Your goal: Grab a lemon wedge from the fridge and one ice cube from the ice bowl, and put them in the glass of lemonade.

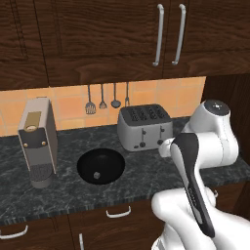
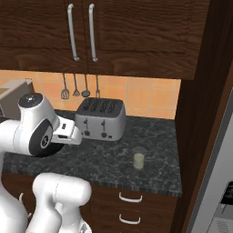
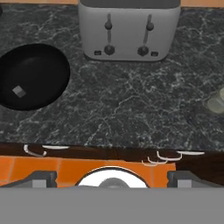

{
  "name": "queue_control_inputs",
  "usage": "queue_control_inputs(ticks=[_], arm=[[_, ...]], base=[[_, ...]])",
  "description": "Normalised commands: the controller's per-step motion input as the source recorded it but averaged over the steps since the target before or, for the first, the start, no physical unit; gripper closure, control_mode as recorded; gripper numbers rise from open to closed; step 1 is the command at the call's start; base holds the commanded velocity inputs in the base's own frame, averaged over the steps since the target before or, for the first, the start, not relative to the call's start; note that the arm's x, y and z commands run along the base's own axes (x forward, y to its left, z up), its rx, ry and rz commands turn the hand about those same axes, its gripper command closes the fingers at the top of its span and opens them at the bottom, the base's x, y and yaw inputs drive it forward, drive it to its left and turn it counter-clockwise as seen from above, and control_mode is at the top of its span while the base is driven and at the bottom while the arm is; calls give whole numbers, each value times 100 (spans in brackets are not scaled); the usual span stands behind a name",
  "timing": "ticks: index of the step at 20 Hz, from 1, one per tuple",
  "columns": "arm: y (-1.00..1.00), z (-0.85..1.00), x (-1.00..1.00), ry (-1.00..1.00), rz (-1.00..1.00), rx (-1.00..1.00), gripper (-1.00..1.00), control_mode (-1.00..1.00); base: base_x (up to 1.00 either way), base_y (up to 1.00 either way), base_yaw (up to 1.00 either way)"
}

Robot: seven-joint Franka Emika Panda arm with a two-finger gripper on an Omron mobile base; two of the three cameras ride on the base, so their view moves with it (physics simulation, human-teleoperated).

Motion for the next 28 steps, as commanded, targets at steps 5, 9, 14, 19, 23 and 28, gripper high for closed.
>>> queue_control_inputs(ticks=[5,9,14,19,23,28], arm=[[0,0,0,0,0,0,-100,100],[0,0,0,0,0,0,-100,100],[0,0,0,0,0,0,-100,100],[0,0,0,0,0,0,-100,100],[0,0,0,0,0,0,-100,100],[0,0,0,0,0,0,-100,100]], base=[[-58,-39,-15],[-35,-62,-58],[-9,-68,-66],[0,-100,-50],[2,-100,-40],[42,-100,25]])
